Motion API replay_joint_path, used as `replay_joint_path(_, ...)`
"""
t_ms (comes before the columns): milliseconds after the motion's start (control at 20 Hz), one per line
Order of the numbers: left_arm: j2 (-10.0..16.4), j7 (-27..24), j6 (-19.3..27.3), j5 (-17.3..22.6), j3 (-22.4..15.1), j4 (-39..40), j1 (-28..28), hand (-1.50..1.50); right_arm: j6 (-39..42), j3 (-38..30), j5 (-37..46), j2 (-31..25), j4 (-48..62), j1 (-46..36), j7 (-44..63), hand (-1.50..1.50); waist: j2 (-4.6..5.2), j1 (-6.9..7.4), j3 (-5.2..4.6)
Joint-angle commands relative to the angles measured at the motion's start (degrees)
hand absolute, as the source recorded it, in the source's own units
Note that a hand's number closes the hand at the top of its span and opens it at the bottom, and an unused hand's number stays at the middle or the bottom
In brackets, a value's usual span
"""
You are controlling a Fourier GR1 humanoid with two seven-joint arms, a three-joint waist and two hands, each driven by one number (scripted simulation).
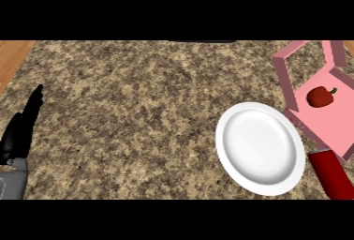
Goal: Pick the bell pepper from the plate and place it in the cardboard box
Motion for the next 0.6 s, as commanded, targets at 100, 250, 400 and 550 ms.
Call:
replay_joint_path(100, -0.42, -0.65, 0.51, 0.15, 0.50, 1.33, -0.92, 0.00, 5.24, -2.20, -1.79, -6.38, 0.91, 7.83, -4.51, -1.50, 0.29, -0.62, 0.18)
replay_joint_path(250, -1.22, -0.15, 0.45, 0.10, -0.22, 0.39, -0.44, 0.00, 7.24, -2.04, -1.50, -9.30, 0.77, 9.33, -4.16, -1.50, 0.23, -0.30, 0.23)
replay_joint_path(400, -0.09, -2.61, -0.34, 0.75, 0.86, 0.47, 2.01, 0.00, 10.40, -1.86, -1.35, -11.23, 0.46, 11.61, -5.56, -1.50, 0.14, 0.15, 0.29)
replay_joint_path(550, -0.42, -1.28, 0.26, 0.34, 0.70, -0.39, 1.92, 0.00, 11.61, -0.95, -0.52, -10.79, -0.11, 15.75, -9.21, -1.50, 0.11, -0.47, 0.46)
